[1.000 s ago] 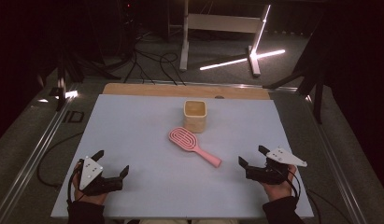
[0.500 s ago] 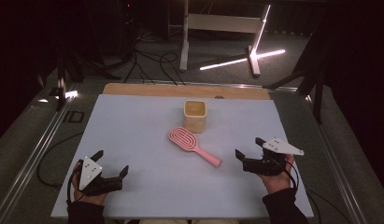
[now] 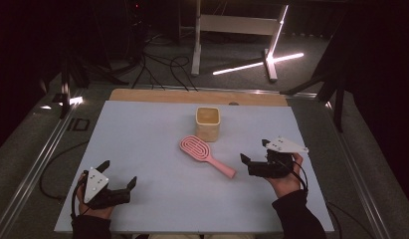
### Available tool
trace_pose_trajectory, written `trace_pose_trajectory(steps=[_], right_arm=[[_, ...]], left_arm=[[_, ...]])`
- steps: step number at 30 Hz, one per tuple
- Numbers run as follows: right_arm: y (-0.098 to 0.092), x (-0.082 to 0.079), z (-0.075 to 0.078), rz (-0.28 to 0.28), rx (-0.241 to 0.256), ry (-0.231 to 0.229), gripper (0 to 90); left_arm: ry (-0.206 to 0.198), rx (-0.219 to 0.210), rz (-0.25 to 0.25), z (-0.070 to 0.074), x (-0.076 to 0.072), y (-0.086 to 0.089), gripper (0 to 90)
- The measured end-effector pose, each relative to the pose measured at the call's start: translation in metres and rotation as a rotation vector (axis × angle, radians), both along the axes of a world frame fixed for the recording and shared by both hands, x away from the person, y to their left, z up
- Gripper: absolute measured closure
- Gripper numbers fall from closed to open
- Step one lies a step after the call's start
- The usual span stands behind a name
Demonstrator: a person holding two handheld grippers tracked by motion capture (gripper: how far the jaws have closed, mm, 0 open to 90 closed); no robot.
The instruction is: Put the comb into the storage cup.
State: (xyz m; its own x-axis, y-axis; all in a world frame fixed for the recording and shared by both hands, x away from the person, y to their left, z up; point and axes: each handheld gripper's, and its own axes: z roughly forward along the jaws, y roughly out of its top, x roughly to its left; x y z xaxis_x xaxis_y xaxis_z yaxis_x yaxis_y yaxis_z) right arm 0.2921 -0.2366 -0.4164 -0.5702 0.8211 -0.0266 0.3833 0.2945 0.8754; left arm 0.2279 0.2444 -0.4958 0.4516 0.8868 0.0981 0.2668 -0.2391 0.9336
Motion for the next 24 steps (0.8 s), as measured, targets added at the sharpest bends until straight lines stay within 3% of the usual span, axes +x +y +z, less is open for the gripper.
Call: trace_pose_trajectory(steps=[11, 24], right_arm=[[0.019, 0.011, 0.009, 0.025, -0.028, 0.008, 10.2], [0.032, 0.028, 0.008, 0.089, -0.053, 0.093, 10.1]], left_arm=[[0.000, 0.002, 0.000, 0.000, 0.000, 0.000, 0.1], [0.002, 0.007, 0.000, -0.001, 0.001, 0.000, 0.0]])
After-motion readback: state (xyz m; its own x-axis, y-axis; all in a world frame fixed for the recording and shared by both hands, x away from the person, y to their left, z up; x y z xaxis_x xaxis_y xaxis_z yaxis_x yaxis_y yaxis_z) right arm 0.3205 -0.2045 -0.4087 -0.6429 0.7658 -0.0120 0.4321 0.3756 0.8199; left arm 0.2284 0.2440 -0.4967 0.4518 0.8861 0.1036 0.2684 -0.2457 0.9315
